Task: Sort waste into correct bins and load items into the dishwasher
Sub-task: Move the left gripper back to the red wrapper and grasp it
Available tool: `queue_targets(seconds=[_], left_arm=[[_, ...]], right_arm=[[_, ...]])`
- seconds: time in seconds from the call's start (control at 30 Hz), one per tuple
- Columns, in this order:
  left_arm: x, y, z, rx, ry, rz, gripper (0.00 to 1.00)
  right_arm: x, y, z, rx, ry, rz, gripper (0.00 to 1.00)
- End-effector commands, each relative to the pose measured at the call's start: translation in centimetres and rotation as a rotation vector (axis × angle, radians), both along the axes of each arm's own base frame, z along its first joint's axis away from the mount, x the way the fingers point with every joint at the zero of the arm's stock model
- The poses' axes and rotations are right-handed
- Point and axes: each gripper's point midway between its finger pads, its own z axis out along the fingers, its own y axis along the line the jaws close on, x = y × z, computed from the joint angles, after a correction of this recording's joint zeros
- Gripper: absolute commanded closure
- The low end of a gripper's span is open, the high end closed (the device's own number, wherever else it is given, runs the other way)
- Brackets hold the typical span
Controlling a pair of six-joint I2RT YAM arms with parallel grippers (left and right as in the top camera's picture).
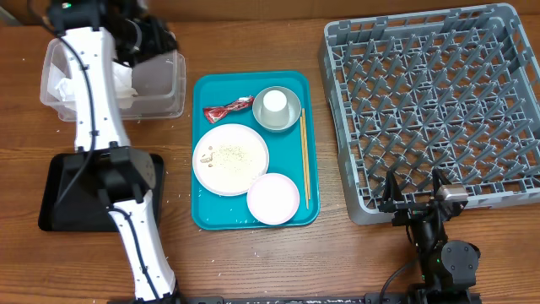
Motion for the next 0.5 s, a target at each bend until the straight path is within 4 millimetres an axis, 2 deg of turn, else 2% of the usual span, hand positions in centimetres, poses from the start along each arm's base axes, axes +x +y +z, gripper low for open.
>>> queue_targets(seconds=[0.0,0.13,0.27,0.47], left_arm=[[-1.6,-4.1,-0.3,0.156,-0.05,-0.321,0.4],[-2.0,-6.5,-2.1,0.249,-0.028,-0.427,0.39],[-1.9,-8.7,-4.5,0.298,-0.023,-0.52,0.34],[-3.7,-9.3,-8.4,0.383,0.083,-0.609,0.36]], right_arm=[[0.0,-0.3,-0.2,-0.006,-0.004,-0.017,0.0],[0.0,-0.3,-0.2,-0.005,-0.004,-0.017,0.0],[0.0,-0.3,-0.2,-0.006,-0.004,-0.017,0.0],[0.0,-0.3,-0.2,-0.006,-0.004,-0.017,0.0]])
